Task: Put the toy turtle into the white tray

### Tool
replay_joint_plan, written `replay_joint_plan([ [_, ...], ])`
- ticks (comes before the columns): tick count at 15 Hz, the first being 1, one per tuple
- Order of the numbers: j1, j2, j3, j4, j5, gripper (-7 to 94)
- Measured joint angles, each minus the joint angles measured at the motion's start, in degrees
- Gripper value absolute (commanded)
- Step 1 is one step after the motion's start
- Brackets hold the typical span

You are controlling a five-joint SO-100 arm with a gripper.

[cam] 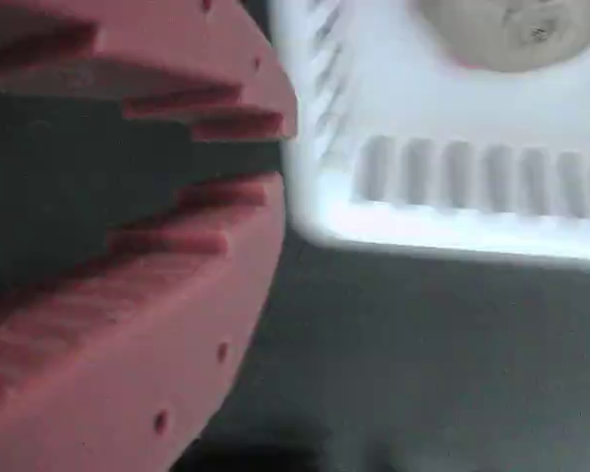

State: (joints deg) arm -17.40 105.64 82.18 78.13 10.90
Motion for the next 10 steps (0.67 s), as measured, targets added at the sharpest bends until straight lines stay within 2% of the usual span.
replay_joint_plan([
  [4,8.88,16.44,21.8,-5.19,-3.08,0],
  [7,14.5,26.46,40.34,-13.8,-6.5,0],
  [10,13.97,38.06,56.25,-16.96,-6.77,0],
])
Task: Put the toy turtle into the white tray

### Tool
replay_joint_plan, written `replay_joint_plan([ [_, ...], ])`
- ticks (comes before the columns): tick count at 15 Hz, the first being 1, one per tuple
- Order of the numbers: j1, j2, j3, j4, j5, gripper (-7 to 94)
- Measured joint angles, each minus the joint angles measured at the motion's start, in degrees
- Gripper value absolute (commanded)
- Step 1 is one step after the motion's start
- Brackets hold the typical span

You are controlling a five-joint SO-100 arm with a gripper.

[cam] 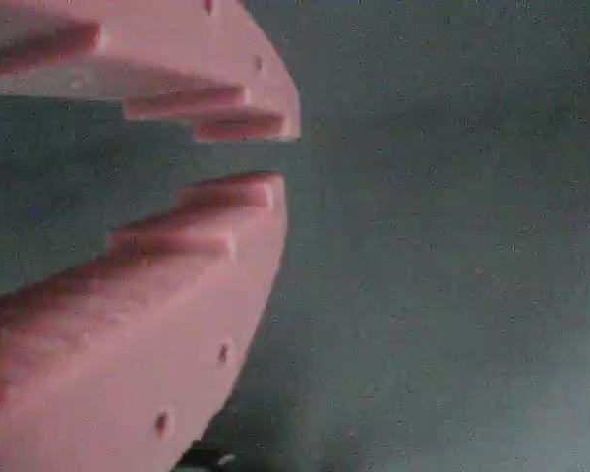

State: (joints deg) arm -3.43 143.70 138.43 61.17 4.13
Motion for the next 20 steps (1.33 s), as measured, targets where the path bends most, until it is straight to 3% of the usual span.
replay_joint_plan([
  [7,0.44,30.5,23.64,2.11,-0.97,0],
  [14,1.14,40.69,29.44,9.4,-1.05,0],
  [20,0.7,42.28,29.44,9.67,-2.11,0],
])
